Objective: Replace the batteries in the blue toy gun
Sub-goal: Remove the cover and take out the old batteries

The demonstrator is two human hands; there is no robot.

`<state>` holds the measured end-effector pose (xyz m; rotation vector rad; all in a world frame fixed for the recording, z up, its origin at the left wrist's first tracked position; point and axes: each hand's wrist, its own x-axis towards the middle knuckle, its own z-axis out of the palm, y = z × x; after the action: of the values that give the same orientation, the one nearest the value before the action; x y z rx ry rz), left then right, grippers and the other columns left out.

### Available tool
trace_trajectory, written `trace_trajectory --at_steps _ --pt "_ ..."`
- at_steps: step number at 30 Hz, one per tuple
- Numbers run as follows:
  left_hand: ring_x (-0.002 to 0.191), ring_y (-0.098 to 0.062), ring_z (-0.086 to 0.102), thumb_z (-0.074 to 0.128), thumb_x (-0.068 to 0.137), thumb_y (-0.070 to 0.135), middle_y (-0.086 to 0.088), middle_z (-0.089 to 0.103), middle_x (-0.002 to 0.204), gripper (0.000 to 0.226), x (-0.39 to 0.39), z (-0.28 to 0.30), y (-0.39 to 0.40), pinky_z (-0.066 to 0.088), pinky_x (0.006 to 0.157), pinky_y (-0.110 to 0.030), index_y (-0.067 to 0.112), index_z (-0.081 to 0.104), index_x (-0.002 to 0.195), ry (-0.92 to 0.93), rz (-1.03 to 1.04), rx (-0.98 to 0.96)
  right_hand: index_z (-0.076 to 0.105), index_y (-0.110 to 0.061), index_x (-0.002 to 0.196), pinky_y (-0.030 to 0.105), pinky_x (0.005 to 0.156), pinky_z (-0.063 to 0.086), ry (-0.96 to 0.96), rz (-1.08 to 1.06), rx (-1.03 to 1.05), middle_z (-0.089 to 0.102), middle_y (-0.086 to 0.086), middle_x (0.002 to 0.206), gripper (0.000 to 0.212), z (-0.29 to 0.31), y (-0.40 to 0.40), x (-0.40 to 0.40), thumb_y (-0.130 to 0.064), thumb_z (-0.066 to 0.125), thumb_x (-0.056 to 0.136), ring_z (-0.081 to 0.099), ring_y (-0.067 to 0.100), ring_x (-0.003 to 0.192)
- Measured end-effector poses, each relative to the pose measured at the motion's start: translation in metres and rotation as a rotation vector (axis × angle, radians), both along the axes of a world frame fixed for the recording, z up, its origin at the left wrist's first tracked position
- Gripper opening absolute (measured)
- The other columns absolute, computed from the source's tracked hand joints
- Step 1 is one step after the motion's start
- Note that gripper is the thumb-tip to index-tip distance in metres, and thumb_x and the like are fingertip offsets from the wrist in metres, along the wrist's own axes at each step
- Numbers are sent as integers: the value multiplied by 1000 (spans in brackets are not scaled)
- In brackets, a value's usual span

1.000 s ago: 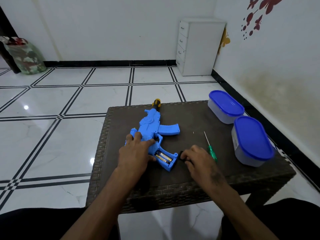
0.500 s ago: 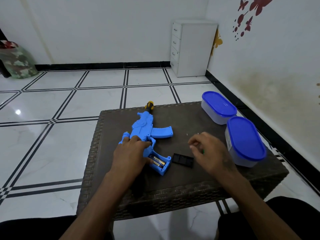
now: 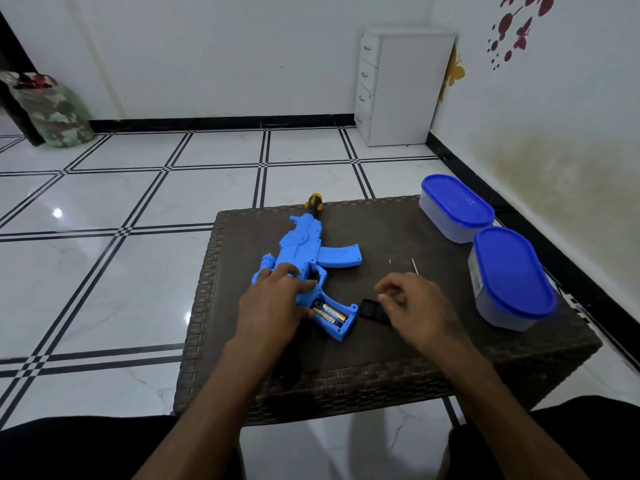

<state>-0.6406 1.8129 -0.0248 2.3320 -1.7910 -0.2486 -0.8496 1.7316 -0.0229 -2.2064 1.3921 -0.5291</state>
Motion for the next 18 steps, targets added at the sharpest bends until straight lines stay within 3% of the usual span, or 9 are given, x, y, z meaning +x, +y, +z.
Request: trace_trajectory --at_steps 3,7,14,18 --pt "132 -20 34 71 83 40 9 37 145 59 -1 -3 0 42 103 -40 41 49 138 -7 10 -2 60 -24 120 30 91 49 232 -102 -79 55 2 122 26 6 -7 -21 -24 62 95 52 18 114" --pt "133 -21 32 71 83 39 9 35 147 59 -2 -3 -1 41 104 -42 40 48 138 0 26 13 50 -21 130 35 92 48 414 -163 36 49 10 129 39 2 -19 -40 -34 61 95 51 24 115" --pt "132 -24 33 69 85 39 7 35 147 57 -5 2 -1 42 103 -44 39 48 139 -9 12 46 46 -16 116 35 78 53 281 -260 74 56 9 108 23 -4 -25 -42 -15 57 95 57 21 91" --pt "134 -26 33 65 88 41 5 34 150 57 -4 1 2 40 106 -45 40 44 142 -51 -17 61 51 -13 122 28 74 46 48 -260 -22 52 8 117 28 -2 -21 -40 -12 58 95 54 15 95"
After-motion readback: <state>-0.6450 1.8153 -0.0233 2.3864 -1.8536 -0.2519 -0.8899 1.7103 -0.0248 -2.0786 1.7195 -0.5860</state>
